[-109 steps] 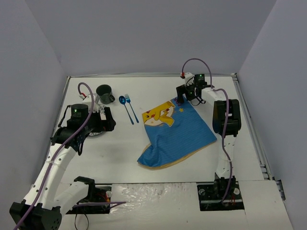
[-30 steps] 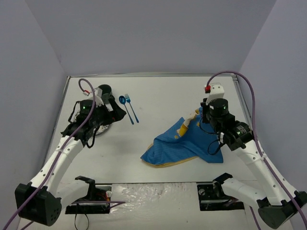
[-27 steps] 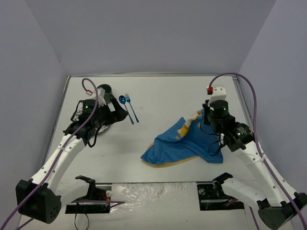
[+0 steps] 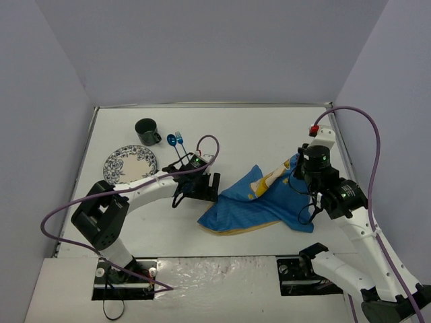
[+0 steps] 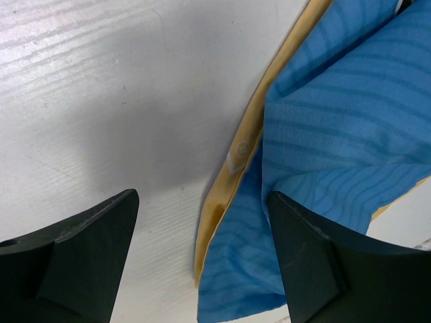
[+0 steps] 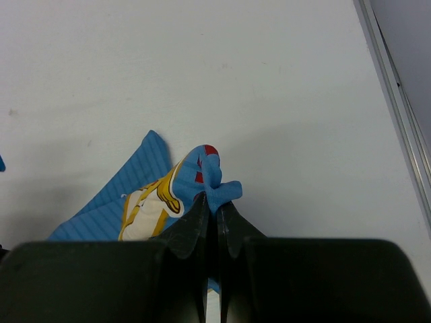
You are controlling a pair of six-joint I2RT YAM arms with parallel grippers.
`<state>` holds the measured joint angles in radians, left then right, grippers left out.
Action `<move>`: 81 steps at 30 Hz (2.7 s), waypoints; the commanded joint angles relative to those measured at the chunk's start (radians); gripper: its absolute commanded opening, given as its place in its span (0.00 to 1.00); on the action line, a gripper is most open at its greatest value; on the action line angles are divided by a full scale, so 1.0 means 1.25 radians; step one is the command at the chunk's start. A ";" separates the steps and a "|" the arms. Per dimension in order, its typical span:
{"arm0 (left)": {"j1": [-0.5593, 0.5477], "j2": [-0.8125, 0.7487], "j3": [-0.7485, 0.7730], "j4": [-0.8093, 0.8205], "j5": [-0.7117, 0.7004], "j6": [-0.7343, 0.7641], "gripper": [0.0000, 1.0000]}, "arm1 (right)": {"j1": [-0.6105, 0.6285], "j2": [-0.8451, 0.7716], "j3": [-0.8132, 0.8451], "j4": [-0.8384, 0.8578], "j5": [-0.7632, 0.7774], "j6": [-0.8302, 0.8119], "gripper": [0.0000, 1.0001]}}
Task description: Set the dinner table for one person
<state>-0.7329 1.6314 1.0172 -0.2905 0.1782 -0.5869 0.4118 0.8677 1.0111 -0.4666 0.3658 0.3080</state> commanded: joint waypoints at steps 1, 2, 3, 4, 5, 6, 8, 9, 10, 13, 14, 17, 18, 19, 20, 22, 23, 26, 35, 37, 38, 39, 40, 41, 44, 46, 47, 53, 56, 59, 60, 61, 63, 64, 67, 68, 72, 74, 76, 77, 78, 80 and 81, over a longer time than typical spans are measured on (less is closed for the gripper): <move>-0.009 -0.017 0.006 -0.022 0.025 0.049 0.73 | -0.008 0.008 0.049 0.055 -0.005 -0.022 0.00; -0.011 -0.018 0.004 -0.022 0.032 0.062 0.72 | -0.009 0.008 0.049 0.055 -0.008 -0.023 0.00; -0.016 -0.021 0.001 -0.022 0.035 0.070 0.72 | -0.010 0.013 0.051 0.055 -0.013 -0.025 0.00; -0.021 -0.024 -0.001 -0.021 0.040 0.077 0.72 | -0.011 0.016 0.051 0.056 -0.017 -0.026 0.00; -0.026 -0.025 -0.004 -0.020 0.045 0.084 0.72 | -0.012 0.016 0.051 0.057 -0.019 -0.027 0.00; -0.030 -0.023 -0.004 -0.023 0.049 0.086 0.71 | -0.012 0.016 0.051 0.058 -0.020 -0.027 0.00; -0.037 -0.017 -0.006 -0.027 0.054 0.089 0.70 | -0.014 0.017 0.052 0.060 -0.020 -0.027 0.00; -0.041 -0.013 -0.006 -0.027 0.055 0.091 0.70 | -0.015 0.018 0.052 0.060 -0.019 -0.028 0.00; -0.045 -0.006 -0.006 -0.027 0.055 0.094 0.69 | -0.015 0.020 0.053 0.060 -0.019 -0.028 0.00; -0.049 0.019 -0.001 -0.029 0.055 0.098 0.67 | -0.016 0.022 0.053 0.062 -0.023 -0.030 0.00; -0.050 0.029 0.001 -0.032 0.054 0.099 0.65 | -0.017 0.023 0.053 0.063 -0.025 -0.030 0.00; -0.057 0.052 0.010 -0.035 0.046 0.101 0.60 | -0.019 0.025 0.051 0.066 -0.028 -0.032 0.00; -0.065 0.058 0.017 -0.040 0.039 0.104 0.59 | -0.019 0.026 0.051 0.067 -0.028 -0.033 0.00; -0.075 0.064 0.024 -0.047 0.031 0.106 0.59 | -0.019 0.025 0.051 0.069 -0.029 -0.034 0.00; -0.082 0.070 0.029 -0.049 0.020 0.108 0.58 | -0.020 0.028 0.051 0.070 -0.030 -0.035 0.00; -0.092 0.082 0.037 -0.051 0.007 0.110 0.57 | -0.020 0.029 0.052 0.072 -0.033 -0.035 0.00; -0.099 0.094 0.042 -0.052 0.005 0.109 0.55 | -0.021 0.029 0.052 0.072 -0.034 -0.035 0.00; -0.121 0.126 0.063 -0.059 0.001 0.108 0.49 | -0.022 0.029 0.054 0.074 -0.035 -0.037 0.00; -0.135 0.186 0.118 -0.112 -0.059 0.102 0.00 | -0.026 0.041 0.056 0.085 -0.044 -0.037 0.00; -0.121 0.161 0.150 -0.153 -0.104 0.117 0.00 | -0.026 0.052 0.054 0.098 -0.047 -0.035 0.00; -0.106 0.135 0.171 -0.181 -0.134 0.123 0.00 | -0.027 0.057 0.055 0.103 -0.048 -0.035 0.00; -0.092 0.110 0.192 -0.210 -0.165 0.128 0.00 | -0.028 0.062 0.057 0.108 -0.048 -0.034 0.00; -0.074 0.063 0.207 -0.235 -0.192 0.133 0.00 | -0.030 0.065 0.059 0.113 -0.049 -0.034 0.00; -0.064 0.016 0.221 -0.267 -0.230 0.137 0.00 | -0.030 0.065 0.061 0.116 -0.051 -0.034 0.00; -0.060 -0.106 0.239 -0.322 -0.373 0.151 0.00 | -0.031 0.059 0.059 0.126 -0.051 -0.039 0.00; -0.061 -0.212 0.211 -0.322 -0.391 0.159 0.00 | -0.033 0.056 0.048 0.134 -0.055 -0.040 0.00; -0.062 -0.253 0.187 -0.317 -0.377 0.160 0.00 | -0.034 0.056 0.040 0.138 -0.057 -0.037 0.00; -0.069 -0.257 0.031 -0.270 -0.237 0.054 0.00 | -0.049 0.079 0.001 0.144 -0.067 -0.018 0.00; -0.077 -0.241 -0.046 -0.246 -0.176 -0.005 0.00 | -0.070 0.092 -0.018 0.136 -0.074 -0.009 0.00; -0.079 -0.272 -0.094 -0.266 -0.167 -0.045 0.03 | -0.100 0.102 -0.041 0.126 -0.091 0.004 0.00; -0.078 -0.287 -0.096 -0.276 -0.174 -0.049 0.15 | -0.107 0.106 -0.046 0.126 -0.096 0.007 0.00; -0.077 -0.302 -0.094 -0.285 -0.185 -0.050 0.31 | -0.113 0.109 -0.052 0.126 -0.102 0.009 0.00; -0.072 -0.337 -0.069 -0.296 -0.213 -0.039 0.47 | -0.119 0.123 -0.062 0.126 -0.106 0.017 0.00; -0.068 -0.351 -0.055 -0.295 -0.222 -0.029 0.54 | -0.121 0.133 -0.068 0.125 -0.107 0.023 0.00; -0.049 -0.371 -0.013 -0.264 -0.225 -0.007 0.67 | -0.127 0.152 -0.085 0.123 -0.109 0.035 0.00; -0.032 -0.362 0.003 -0.240 -0.222 0.000 0.69 | -0.131 0.153 -0.095 0.123 -0.110 0.038 0.00; 0.032 -0.275 0.066 -0.135 -0.181 0.032 0.71 | -0.142 0.154 -0.126 0.126 -0.114 0.043 0.00; 0.045 -0.209 0.115 -0.110 -0.172 0.044 0.71 | -0.142 0.150 -0.134 0.136 -0.123 0.042 0.00; 0.055 -0.107 0.158 -0.098 -0.162 0.061 0.71 | -0.142 0.143 -0.138 0.143 -0.133 0.041 0.00; 0.060 -0.065 0.182 -0.093 -0.163 0.068 0.71 | -0.142 0.139 -0.140 0.147 -0.136 0.039 0.00; 0.066 -0.023 0.202 -0.086 -0.165 0.074 0.71 | -0.142 0.135 -0.143 0.150 -0.138 0.038 0.00; 0.075 0.014 0.224 -0.067 -0.164 0.084 0.71 | -0.142 0.133 -0.146 0.155 -0.149 0.037 0.00; 0.084 0.049 0.244 -0.056 -0.164 0.093 0.71 | -0.142 0.131 -0.149 0.160 -0.156 0.036 0.00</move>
<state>-0.6576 1.5896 1.2267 -0.4396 -0.0401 -0.5312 0.2413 1.0574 0.8313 -0.3393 0.1979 0.3443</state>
